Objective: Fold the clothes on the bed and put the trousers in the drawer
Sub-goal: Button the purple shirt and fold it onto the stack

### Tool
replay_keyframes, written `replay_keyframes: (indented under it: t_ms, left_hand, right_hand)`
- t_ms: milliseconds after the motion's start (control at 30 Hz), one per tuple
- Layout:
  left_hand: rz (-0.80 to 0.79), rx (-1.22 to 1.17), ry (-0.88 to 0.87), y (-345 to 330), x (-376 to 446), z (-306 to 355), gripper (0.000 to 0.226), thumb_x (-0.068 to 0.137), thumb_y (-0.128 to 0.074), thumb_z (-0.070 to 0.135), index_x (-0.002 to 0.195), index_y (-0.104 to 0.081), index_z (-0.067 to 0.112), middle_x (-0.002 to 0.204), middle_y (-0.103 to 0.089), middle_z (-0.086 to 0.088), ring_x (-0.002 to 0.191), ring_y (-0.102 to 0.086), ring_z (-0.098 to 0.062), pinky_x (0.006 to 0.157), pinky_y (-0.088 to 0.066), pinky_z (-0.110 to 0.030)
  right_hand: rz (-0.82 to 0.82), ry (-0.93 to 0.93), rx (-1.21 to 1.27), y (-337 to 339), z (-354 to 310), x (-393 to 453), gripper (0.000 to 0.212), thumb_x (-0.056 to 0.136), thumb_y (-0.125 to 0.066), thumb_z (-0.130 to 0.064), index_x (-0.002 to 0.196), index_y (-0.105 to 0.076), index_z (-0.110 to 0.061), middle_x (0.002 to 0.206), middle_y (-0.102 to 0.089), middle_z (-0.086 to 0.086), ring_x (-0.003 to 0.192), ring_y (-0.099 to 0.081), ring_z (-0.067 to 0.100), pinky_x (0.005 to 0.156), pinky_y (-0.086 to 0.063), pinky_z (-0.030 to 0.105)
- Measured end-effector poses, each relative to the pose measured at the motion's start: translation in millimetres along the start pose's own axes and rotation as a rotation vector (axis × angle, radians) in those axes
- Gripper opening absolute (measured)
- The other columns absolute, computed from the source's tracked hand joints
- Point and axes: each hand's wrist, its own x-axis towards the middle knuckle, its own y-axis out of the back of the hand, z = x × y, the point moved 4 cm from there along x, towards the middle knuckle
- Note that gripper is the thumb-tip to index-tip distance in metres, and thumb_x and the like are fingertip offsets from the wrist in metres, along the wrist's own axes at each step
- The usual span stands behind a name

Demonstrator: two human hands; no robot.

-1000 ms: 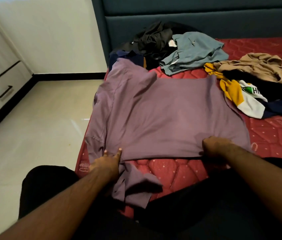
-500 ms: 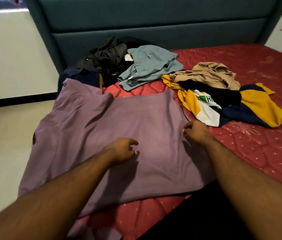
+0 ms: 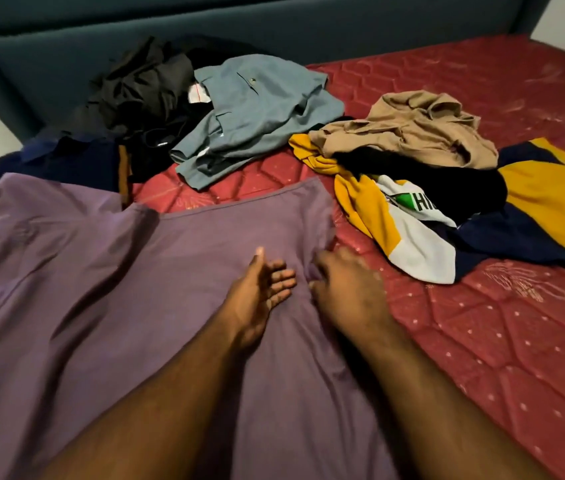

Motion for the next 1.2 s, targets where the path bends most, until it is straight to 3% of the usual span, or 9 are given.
replay_keyframes:
  t_ms: [133,233,433,500,667,833,967,1100,1200]
  left_hand:
    - [-0.062,-0.142,0.005,8,4,-6,0.054,0.094,-0.045,0.055,0.117,-0.067,0.012,0.109,-0.072,-0.010,0.091,-0.071,-0.021,0.075,-0.058,-0.031]
    - [0.070,-0.035,-0.141,10,9,-10,0.030,0.089,-0.068,0.020,0.116,-0.063,0.009,0.101,-0.071,-0.015,0.082,-0.069,-0.024,0.074,-0.058,-0.036]
    - [0.292,-0.088,-0.187,14,19,-12,0.014,0.095,-0.060,0.010,0.082,-0.067,0.010,0.082,-0.067,-0.013,0.083,-0.060,-0.025,0.084,-0.054,-0.040]
    - [0.266,-0.097,-0.154,16,22,-13,0.018,0.096,-0.058,0.012,0.080,-0.065,0.012,0.079,-0.065,-0.009,0.076,-0.060,-0.022,0.073,-0.056,-0.035]
    - [0.246,-0.025,-0.154,15,19,-15,0.023,0.096,-0.059,0.013,0.073,-0.057,0.014,0.068,-0.053,-0.004,0.059,-0.051,-0.013,0.054,-0.047,-0.027]
    - [0.170,-0.040,-0.209,16,14,-17,0.020,0.094,-0.061,0.008,0.074,-0.059,0.010,0.061,-0.057,-0.002,0.056,-0.056,-0.011,0.053,-0.053,-0.025]
    - [0.143,-0.049,-0.234,16,12,-17,0.018,0.095,-0.060,0.009,0.077,-0.061,0.009,0.062,-0.061,-0.001,0.056,-0.059,-0.009,0.054,-0.053,-0.025]
    - [0.154,-0.030,-0.238,18,15,-18,0.020,0.095,-0.060,0.011,0.075,-0.059,0.010,0.067,-0.058,-0.004,0.060,-0.056,-0.012,0.060,-0.053,-0.028]
    - [0.186,-0.020,-0.248,19,16,-19,0.021,0.094,-0.062,0.012,0.073,-0.060,0.011,0.068,-0.055,-0.006,0.062,-0.051,-0.014,0.062,-0.048,-0.031]
  right_hand:
    - [-0.319,0.228,-0.002,-29,-39,-18,0.032,0.086,-0.059,-0.022,0.117,-0.056,-0.021,0.120,-0.054,0.009,0.111,-0.052,0.031,0.091,-0.047,0.039]
    - [-0.369,0.263,0.037,-29,-39,-18,0.027,0.080,-0.069,-0.025,0.104,-0.061,-0.015,0.105,-0.054,0.005,0.095,-0.053,0.023,0.077,-0.045,0.030]
    - [-0.424,-0.117,0.666,-7,10,-2,0.028,0.070,-0.076,0.008,0.069,-0.055,-0.011,0.060,-0.057,-0.001,0.051,-0.051,0.005,0.048,-0.039,0.019]
    - [-0.309,-0.246,0.701,4,40,3,0.032,0.070,-0.068,0.018,0.071,-0.059,-0.013,0.063,-0.060,0.001,0.056,-0.055,0.011,0.051,-0.043,0.020]
    - [0.147,-0.353,-0.019,23,91,13,0.040,0.081,-0.057,0.004,0.111,-0.068,-0.020,0.114,-0.059,0.012,0.105,-0.054,0.036,0.088,-0.045,0.040]
    - [-0.015,0.074,0.341,-1,23,27,0.058,0.081,-0.065,0.001,0.136,-0.054,-0.015,0.140,-0.051,0.009,0.129,-0.047,0.021,0.106,-0.028,0.016]
    - [-0.241,0.141,0.299,-26,11,46,0.085,0.079,-0.068,-0.004,0.152,-0.027,-0.018,0.152,-0.036,0.011,0.139,-0.036,0.023,0.109,-0.027,0.021]
    - [-0.190,0.049,0.462,-11,34,52,0.039,0.072,-0.063,0.012,0.104,-0.070,-0.007,0.097,-0.067,0.007,0.088,-0.061,0.018,0.076,-0.044,0.022]
    - [-0.117,0.020,0.312,14,74,51,0.037,0.068,-0.053,0.020,0.067,-0.061,-0.017,0.083,-0.057,0.005,0.081,-0.056,0.021,0.064,-0.035,0.022]
